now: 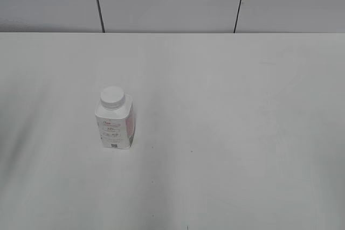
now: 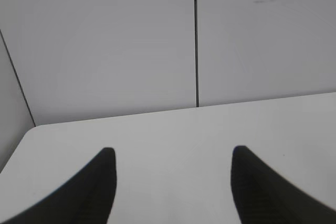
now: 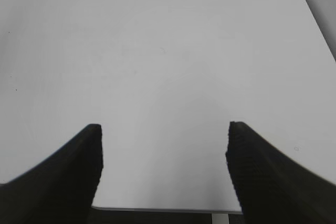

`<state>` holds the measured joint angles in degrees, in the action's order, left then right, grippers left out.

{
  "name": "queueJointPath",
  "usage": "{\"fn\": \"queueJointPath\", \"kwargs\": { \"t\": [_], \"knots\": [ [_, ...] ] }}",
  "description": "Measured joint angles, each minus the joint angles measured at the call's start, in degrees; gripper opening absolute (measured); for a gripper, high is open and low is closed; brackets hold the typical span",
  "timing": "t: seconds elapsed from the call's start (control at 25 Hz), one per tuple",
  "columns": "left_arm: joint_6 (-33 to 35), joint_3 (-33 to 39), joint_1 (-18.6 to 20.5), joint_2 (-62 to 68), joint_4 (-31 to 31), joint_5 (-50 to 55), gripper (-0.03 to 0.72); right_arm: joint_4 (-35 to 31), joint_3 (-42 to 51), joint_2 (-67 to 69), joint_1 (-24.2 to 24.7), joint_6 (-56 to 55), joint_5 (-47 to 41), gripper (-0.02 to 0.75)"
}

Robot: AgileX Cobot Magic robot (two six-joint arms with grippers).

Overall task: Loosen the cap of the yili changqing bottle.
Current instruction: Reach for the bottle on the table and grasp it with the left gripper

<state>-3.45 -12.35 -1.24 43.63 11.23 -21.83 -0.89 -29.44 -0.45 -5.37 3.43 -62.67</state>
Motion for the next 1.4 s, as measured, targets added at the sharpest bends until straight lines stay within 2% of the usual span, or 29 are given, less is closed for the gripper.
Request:
{"fn": "queueJointPath", "kwargs": {
  "t": [0.64,0.88,1.12,1.24,1.4],
  "knots": [
    [-1.43,0.0,0.0,23.71,0.0,-16.99,0.433,0.0,0.0,0.0,0.0,0.0,0.0,0.582],
    [-2.1,0.0,0.0,36.0,0.9,-28.85,0.433,0.0,0.0,0.0,0.0,0.0,0.0,0.582],
    [-2.17,-0.12,0.0,47.96,5.81,-39.87,0.433,0.0,0.0,0.0,0.0,0.0,0.0,0.582],
    [-2.31,-1.74,0.0,52.54,8.47,-41.68,0.433,0.0,0.0,0.0,0.0,0.0,0.0,0.582],
    [-7.5,-6.48,1.82,57.39,19.45,-40.69,0.433,0.0,0.0,0.0,0.0,0.0,0.0,0.582]
  ]
}}
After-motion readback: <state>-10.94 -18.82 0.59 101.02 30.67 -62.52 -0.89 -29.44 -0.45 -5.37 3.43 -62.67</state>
